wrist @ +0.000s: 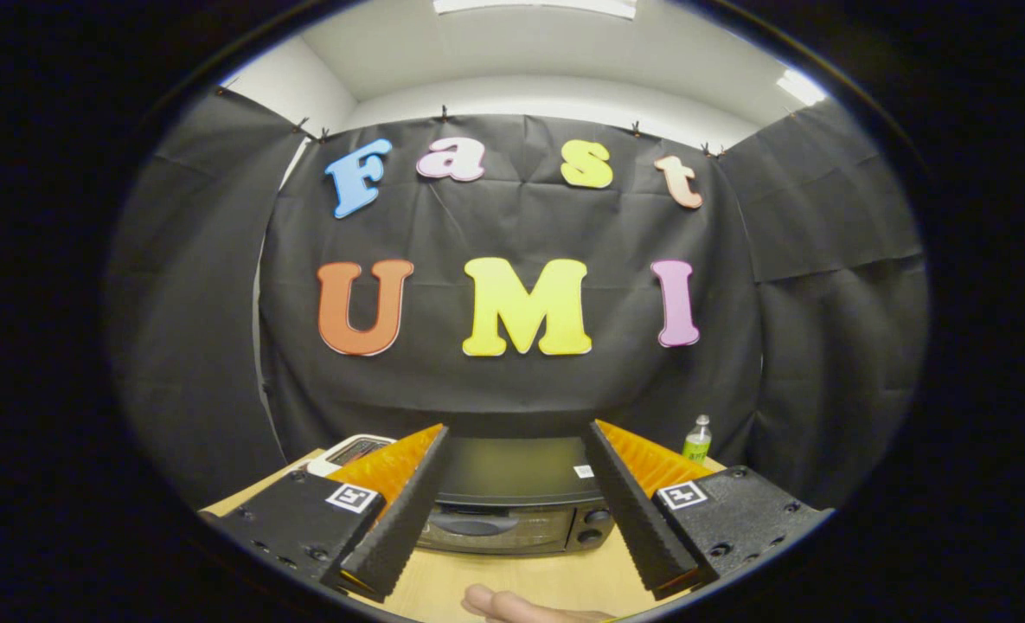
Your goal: Open the toaster oven, put the food inside, and close the toaster oven door.
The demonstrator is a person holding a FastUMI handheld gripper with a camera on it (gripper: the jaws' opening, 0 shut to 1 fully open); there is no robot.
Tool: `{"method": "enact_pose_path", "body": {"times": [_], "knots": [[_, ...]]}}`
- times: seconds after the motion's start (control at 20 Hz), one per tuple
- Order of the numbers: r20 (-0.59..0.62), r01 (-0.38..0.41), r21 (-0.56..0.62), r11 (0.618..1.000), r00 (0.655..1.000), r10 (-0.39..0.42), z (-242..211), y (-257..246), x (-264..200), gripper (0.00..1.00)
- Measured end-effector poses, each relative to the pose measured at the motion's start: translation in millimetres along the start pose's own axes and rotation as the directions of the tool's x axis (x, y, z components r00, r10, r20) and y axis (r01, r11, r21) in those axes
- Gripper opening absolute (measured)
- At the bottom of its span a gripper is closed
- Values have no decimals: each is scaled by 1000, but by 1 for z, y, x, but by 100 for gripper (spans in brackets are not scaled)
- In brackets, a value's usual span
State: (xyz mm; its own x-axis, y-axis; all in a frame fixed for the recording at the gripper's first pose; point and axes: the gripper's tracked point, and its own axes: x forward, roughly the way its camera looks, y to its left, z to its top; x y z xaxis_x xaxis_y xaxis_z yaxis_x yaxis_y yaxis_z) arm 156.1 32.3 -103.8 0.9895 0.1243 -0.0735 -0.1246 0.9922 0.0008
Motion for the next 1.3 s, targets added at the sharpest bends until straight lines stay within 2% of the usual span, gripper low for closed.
{"method": "enact_pose_path", "body": {"times": [0.4,0.5,0.75,0.85,1.0,1.15,1.3], "knots": [[-183,-38,21,999,982,41,-103,29,67,100],[-202,-47,82,996,977,63,-118,35,77,100],[-317,-20,91,996,947,48,-164,37,93,100],[-305,17,51,999,952,0,-163,32,95,100],[-329,29,10,1000,944,-24,-169,34,101,100],[-359,34,18,999,933,-25,-170,33,97,100],[-396,45,75,996,918,-11,-175,32,80,100]]}}
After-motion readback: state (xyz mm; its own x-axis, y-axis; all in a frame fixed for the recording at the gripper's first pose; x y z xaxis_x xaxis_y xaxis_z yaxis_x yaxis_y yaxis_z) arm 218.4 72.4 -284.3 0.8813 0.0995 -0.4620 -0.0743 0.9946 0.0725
